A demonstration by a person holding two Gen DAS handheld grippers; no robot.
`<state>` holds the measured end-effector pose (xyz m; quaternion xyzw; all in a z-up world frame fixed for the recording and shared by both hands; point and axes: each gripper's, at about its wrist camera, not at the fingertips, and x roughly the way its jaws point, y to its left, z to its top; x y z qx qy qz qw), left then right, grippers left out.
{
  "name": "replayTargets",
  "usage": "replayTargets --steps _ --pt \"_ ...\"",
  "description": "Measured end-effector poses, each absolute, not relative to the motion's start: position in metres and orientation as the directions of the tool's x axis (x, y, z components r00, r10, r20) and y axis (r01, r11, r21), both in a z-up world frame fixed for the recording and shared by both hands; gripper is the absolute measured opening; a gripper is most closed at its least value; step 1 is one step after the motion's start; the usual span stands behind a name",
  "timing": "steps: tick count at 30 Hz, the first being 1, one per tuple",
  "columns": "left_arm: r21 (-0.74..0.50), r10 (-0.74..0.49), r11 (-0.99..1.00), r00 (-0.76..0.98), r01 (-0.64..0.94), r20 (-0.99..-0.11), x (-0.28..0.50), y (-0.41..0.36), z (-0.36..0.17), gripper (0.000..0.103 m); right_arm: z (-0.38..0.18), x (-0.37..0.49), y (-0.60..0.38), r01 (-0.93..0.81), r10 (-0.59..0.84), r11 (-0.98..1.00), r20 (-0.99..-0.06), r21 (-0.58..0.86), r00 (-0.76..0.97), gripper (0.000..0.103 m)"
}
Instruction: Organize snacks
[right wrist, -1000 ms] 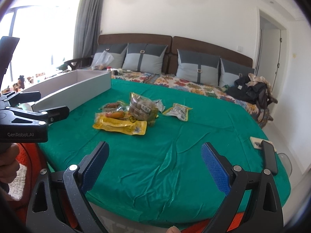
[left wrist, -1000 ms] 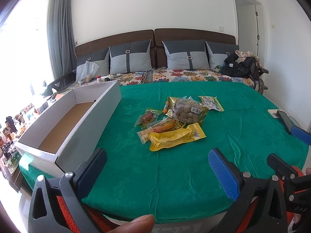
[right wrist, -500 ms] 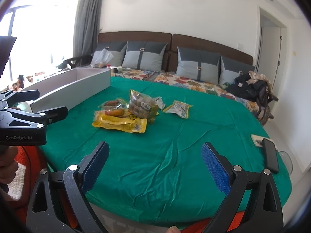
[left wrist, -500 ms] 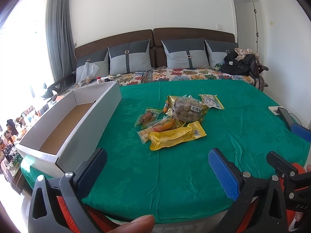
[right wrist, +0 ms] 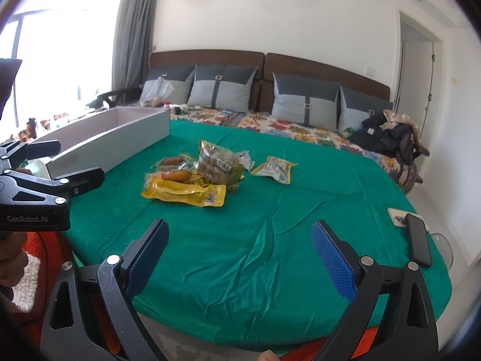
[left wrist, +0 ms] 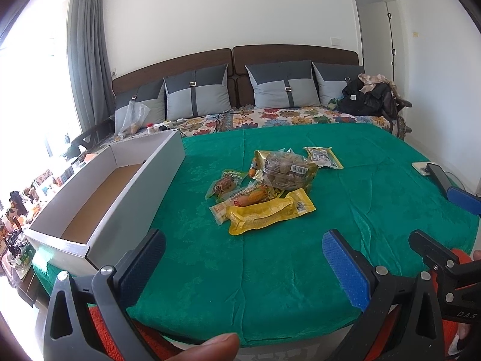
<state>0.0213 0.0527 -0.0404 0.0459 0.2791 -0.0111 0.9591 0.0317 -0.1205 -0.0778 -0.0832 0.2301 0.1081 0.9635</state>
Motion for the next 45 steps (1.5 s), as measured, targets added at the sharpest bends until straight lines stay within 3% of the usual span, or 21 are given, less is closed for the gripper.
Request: replayTargets --steps 45 --pt "0.086 0.007 0.995 0.847 0.045 -0.531 0.0187 0.0534 -0.0416 0.103 -0.0789 0.0314 -0.1211 -0.244 0.169 0.964 -0.462 -0.108 0.871 0.097"
